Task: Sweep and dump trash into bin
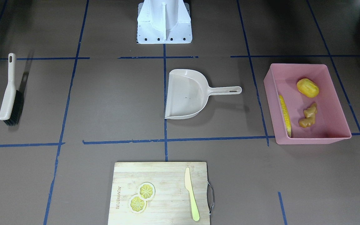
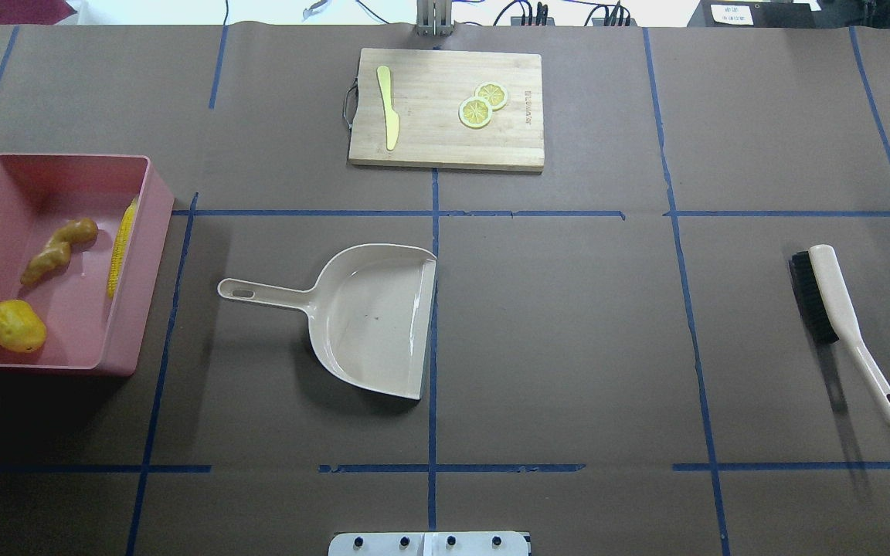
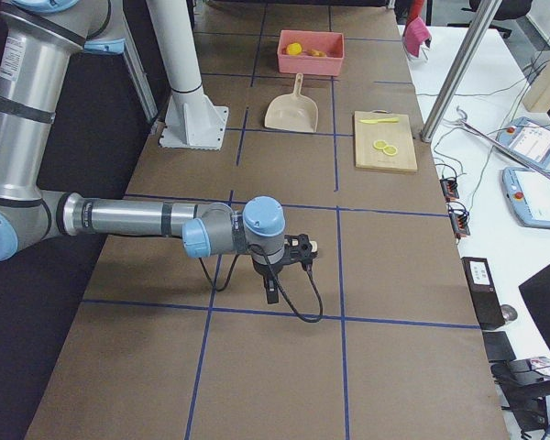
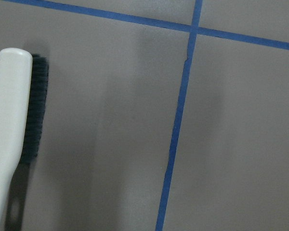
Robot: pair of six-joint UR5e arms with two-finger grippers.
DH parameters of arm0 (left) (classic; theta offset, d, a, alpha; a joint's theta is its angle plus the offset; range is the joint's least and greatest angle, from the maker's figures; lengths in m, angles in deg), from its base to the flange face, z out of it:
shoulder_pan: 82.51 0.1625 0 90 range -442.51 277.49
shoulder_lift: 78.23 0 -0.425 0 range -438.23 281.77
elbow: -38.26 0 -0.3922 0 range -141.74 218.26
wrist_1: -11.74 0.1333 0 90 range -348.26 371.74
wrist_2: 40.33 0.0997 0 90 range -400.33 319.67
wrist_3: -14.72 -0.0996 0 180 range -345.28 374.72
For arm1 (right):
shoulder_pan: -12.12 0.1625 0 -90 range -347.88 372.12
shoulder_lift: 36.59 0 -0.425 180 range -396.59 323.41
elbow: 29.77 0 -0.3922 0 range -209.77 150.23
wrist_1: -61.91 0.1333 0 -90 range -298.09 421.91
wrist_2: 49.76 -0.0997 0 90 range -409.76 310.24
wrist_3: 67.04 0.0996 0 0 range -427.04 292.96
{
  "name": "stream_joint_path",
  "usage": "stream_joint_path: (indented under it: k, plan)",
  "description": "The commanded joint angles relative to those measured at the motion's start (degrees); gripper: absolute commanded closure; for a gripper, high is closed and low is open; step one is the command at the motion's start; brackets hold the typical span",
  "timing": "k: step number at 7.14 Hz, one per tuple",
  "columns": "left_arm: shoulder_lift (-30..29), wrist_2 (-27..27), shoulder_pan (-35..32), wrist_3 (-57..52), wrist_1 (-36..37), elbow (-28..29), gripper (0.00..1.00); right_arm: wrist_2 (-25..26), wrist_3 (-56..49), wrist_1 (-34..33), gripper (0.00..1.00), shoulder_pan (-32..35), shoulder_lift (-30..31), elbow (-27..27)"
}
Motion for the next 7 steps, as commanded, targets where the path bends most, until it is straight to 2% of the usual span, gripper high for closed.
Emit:
stream_joint_path:
  k: [1, 7]
  plan:
    - [0.09, -0.38, 0.01, -0.07, 0.08, -0.02, 0.00, -0.22, -5.37, -6.35, 0.00, 2.30, -2.69, -0.03]
    - [-0.78, -0.47, 0.44, -0.24, 0.25, 0.76, 0.00, -0.22, -5.20, -6.46, 0.00, 2.30, -2.61, -0.20]
